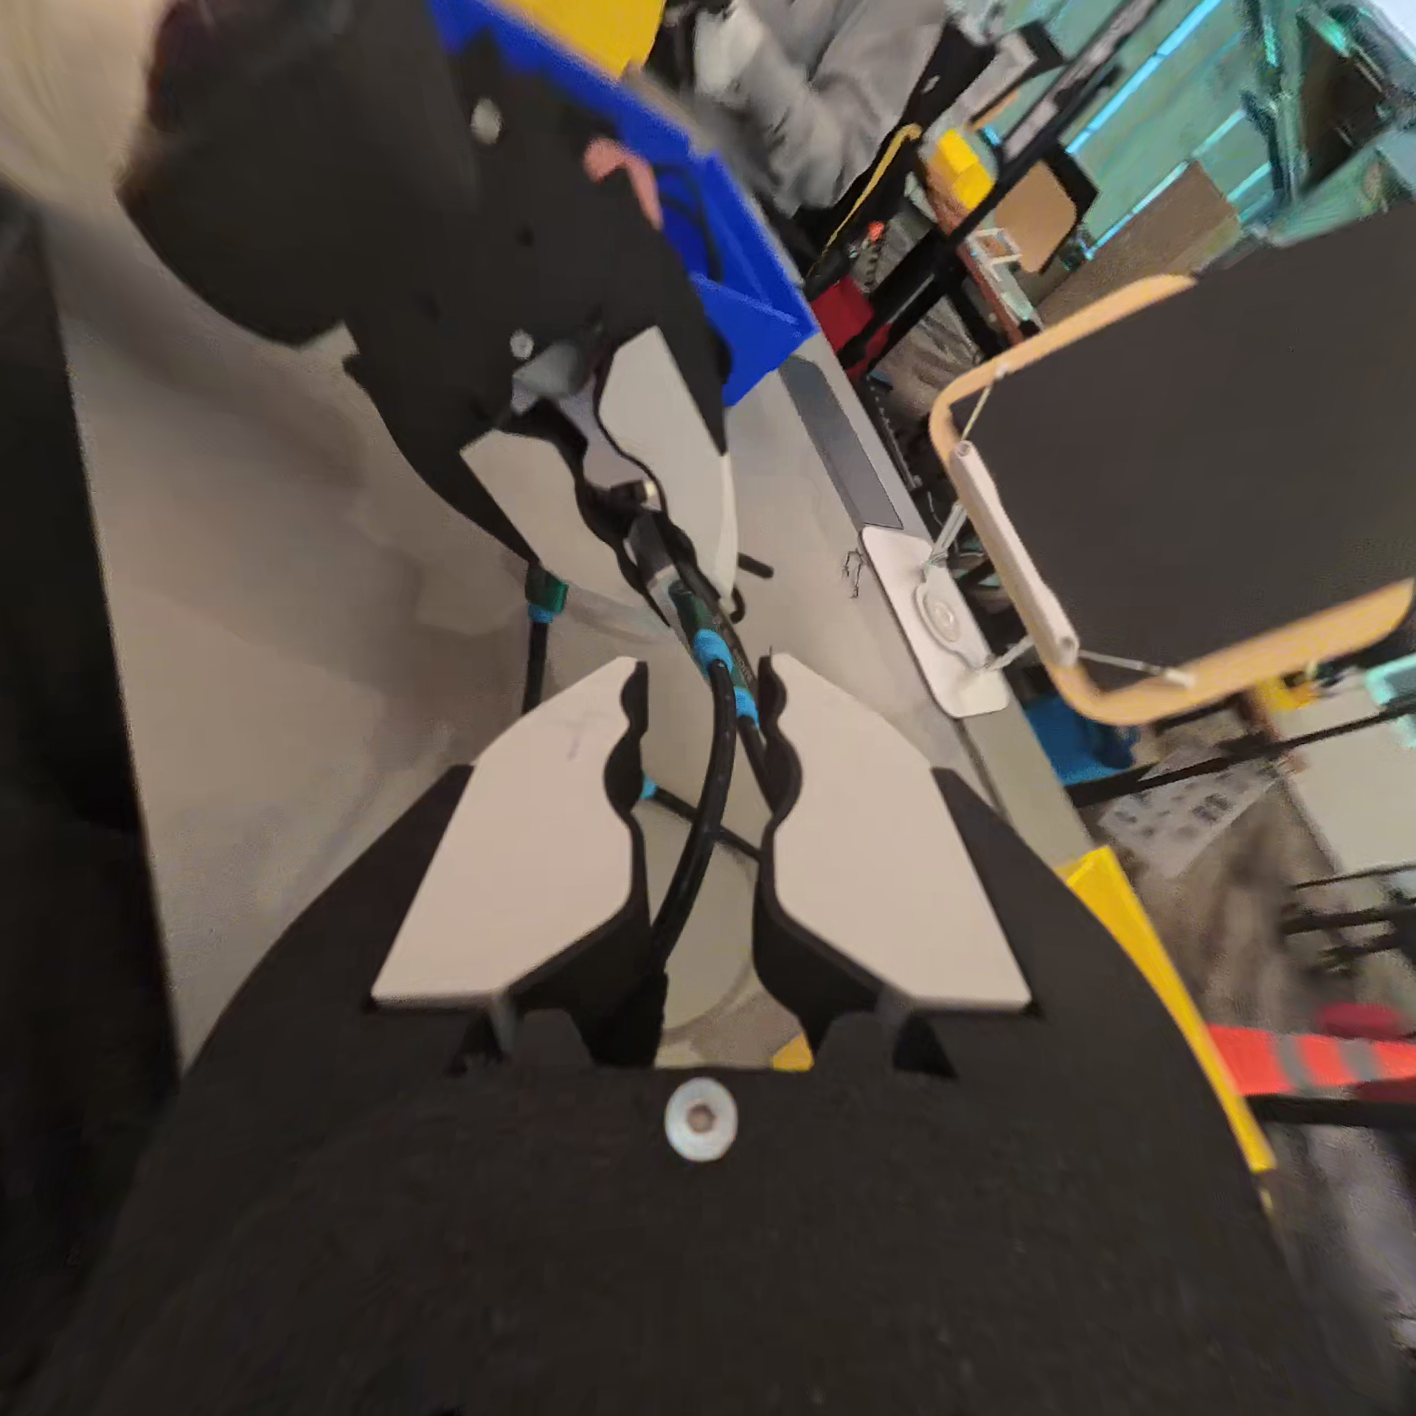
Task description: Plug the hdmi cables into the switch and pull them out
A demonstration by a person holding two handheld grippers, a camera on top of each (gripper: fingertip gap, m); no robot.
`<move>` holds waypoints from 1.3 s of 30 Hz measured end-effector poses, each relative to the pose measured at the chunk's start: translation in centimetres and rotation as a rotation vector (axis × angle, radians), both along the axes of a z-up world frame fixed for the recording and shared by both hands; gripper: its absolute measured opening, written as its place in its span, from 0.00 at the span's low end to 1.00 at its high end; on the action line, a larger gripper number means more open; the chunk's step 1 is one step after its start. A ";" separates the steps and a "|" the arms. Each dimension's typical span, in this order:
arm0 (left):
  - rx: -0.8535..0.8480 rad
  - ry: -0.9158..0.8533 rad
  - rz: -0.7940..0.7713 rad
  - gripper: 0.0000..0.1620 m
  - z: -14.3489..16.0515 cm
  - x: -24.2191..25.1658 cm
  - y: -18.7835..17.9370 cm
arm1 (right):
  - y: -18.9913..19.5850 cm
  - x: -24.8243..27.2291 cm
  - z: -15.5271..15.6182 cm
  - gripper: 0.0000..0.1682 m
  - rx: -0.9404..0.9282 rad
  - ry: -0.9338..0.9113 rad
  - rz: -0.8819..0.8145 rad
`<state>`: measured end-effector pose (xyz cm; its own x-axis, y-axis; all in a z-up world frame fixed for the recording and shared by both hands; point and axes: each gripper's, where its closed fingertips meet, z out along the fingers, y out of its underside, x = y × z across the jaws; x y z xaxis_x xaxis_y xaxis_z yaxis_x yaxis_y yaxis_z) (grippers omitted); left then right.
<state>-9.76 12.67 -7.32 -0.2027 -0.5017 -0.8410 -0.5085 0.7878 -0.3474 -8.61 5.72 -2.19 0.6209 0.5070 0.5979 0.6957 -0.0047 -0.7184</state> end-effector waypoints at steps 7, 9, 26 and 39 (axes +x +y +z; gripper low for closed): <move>0.023 -0.006 0.026 0.12 -0.1 -1.5 -0.3 | 3.4 -2.1 -2.2 0.14 -0.018 -0.341 0.107; 0.010 -0.014 0.030 0.12 -0.1 -1.8 -0.4 | 4.0 -2.3 -3.0 0.16 -0.050 -0.372 0.119; 0.130 -0.125 0.158 0.14 -2.2 -1.6 2.4 | 6.6 -3.5 -5.6 0.07 0.039 -0.450 0.030; 0.023 -0.141 0.019 0.13 -3.1 -1.3 2.2 | 6.2 -3.7 -6.2 0.07 0.068 -0.465 0.108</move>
